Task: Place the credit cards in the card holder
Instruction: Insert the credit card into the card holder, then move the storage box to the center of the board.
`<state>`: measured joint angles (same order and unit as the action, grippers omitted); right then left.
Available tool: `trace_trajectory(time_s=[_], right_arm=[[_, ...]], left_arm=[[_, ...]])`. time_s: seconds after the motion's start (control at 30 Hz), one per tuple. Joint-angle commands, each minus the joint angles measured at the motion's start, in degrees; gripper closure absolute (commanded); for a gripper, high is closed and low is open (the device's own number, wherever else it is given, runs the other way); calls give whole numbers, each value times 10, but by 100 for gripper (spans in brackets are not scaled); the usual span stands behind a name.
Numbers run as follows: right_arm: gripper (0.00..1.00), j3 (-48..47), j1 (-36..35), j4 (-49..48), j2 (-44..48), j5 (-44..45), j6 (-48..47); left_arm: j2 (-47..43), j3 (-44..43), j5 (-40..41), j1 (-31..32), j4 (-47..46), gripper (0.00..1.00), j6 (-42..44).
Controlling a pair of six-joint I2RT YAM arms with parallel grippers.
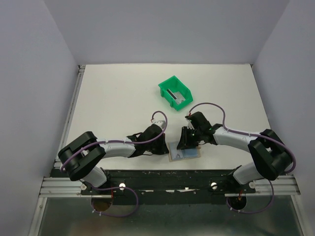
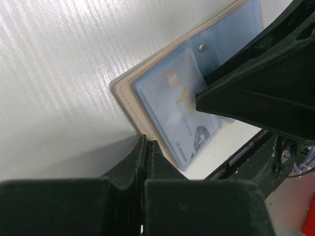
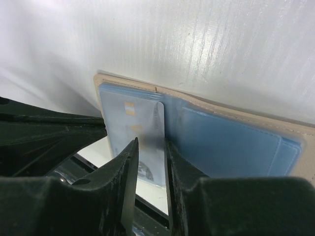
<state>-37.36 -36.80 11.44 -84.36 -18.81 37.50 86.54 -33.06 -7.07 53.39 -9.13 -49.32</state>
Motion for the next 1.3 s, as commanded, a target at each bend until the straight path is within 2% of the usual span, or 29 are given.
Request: trace_trajectory(time_s=[0.0,0.23,0.47,0.67,0.8,0.87,1.03,1.1,1.27], right_arm=[[65,12,-6,-50,-8,-43,-5],[65,16,-6,-48,-1,-45,-13],[62,2,-6,43,72,73,-28],[53,2,-5,69,152,133,-25],[51,-3,-5,90,197,171,-19],[51,-5,-5,104,216,185,-14],[50,-17,-4,145,252,226,-1],[49,-19,-4,156,263,229,10],[48,-6,-3,161,300,214,30]], left_arm=[[21,-6,3,4,24,100,10],[27,-12,2,3,27,100,10],[4,-14,21,2,53,100,15],[-37,-31,45,0,103,100,26],[-77,-56,55,-13,151,97,33],[-100,-69,56,-30,169,94,35],[-137,-118,45,-99,188,71,51],[-125,-150,35,-130,191,61,61],[-44,-260,-18,-194,185,51,70]])
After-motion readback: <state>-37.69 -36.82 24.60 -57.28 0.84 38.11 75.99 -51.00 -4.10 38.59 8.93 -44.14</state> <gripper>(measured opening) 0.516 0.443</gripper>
